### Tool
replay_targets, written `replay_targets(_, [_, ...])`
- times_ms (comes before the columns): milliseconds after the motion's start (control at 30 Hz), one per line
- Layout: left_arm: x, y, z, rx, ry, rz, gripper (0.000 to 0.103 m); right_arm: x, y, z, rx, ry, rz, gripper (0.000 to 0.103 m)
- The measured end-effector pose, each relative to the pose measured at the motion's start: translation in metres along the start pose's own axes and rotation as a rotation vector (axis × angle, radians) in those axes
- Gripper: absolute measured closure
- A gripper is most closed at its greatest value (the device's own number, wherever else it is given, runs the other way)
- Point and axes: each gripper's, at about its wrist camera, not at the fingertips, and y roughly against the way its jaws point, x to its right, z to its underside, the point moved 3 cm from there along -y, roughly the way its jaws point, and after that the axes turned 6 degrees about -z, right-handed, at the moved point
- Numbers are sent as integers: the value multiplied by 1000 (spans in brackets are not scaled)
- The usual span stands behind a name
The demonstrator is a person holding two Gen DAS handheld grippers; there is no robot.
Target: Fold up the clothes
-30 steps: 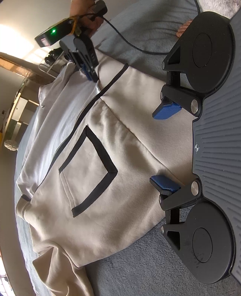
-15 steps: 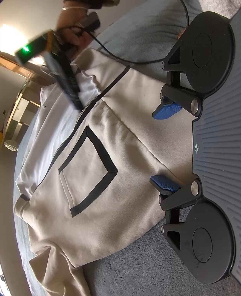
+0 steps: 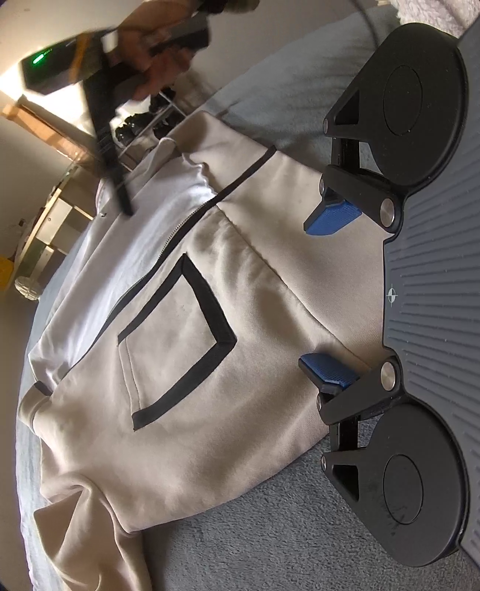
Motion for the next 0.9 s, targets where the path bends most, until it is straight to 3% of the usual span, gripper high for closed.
replay_targets(300, [-5,0,1,7,17,32,32,-42,-54,-77,56,-101,-209,82])
replay_targets(400, [-8,0,1,11,27,48,32,-51,-62,-92,70,-129,-217,77])
replay_targets(500, [-16,1,1,15,61,94,32,-53,-69,-92,24,-170,-243,77])
replay_targets(700, [-32,1,1,19,122,201,32,-48,-80,-72,-76,-134,-138,77])
replay_targets(800, [-40,-1,1,26,146,254,32,-39,-84,-83,-75,-188,-84,77])
replay_targets(900, [-47,-4,1,25,177,305,32,-44,-86,-108,-52,-143,-22,77])
